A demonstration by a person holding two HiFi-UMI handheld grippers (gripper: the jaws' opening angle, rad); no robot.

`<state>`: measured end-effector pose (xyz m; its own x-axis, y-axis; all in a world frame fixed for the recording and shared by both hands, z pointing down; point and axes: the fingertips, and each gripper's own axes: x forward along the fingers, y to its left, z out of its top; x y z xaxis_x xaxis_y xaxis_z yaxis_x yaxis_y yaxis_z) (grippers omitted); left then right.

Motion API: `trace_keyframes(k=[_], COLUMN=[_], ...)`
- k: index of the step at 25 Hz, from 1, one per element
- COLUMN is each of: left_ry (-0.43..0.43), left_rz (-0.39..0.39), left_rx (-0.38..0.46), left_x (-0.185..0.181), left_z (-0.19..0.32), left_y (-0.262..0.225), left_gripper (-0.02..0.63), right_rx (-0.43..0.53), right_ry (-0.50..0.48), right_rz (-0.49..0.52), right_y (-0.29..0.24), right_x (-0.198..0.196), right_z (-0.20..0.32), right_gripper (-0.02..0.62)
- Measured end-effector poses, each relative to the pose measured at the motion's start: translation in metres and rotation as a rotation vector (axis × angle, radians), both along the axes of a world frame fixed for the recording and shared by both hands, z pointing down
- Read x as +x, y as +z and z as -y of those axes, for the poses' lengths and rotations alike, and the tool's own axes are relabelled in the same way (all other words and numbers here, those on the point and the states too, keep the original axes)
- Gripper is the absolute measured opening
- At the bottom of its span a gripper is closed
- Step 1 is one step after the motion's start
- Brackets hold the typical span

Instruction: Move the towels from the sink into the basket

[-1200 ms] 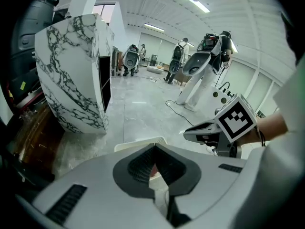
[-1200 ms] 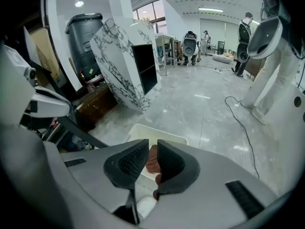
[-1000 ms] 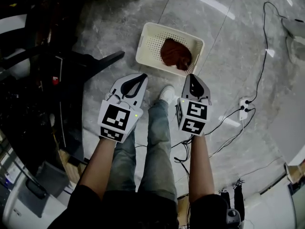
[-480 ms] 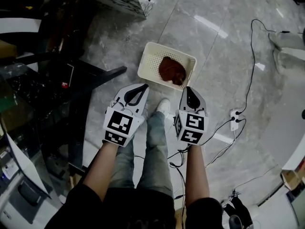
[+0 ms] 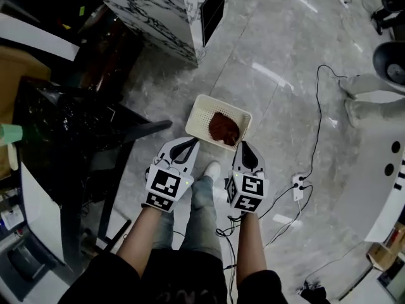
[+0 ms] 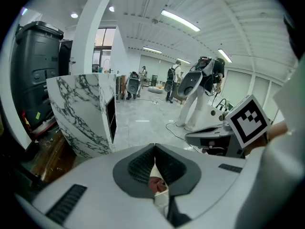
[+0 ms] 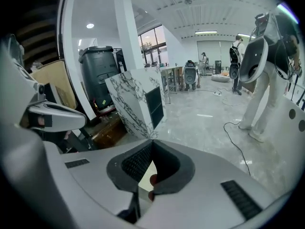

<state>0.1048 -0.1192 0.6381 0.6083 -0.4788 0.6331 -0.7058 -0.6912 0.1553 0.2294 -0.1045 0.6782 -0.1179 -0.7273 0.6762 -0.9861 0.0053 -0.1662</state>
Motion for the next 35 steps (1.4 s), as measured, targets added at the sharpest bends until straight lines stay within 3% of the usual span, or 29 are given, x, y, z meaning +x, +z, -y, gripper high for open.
trace_keyframes(k=[10,22,28,35], left_ry=[-0.065,-0.127,-0.207,-0.39], left_rz=[-0.038,-0.099,-0.113,-0.079], left_rx=[0.105,0.223,0.281,0.343], left_x=[-0.018,-0.037,-0.084,-0.194], left_z=[0.013,0.023,0.025,0.015], left_y=[-0.097,-0.195,-0.23,-0.257], left_gripper=[0.015,0.015,0.015,0.015], right_rx=[0.12,0.237,0.293,0.354], right_ry=[-0.011,-0.013,-0.095,-0.271], right_rz=[0.009,-0.064,-0.051,-0.024], right_y=[-0.109,-0.208,-0.247,-0.271], right_x=[-0.007,0.0,-0.051,-0.15], right_z=[0.003,0.002,0.02,0.037], right_gripper=[0.014,0.014,0.014,0.014])
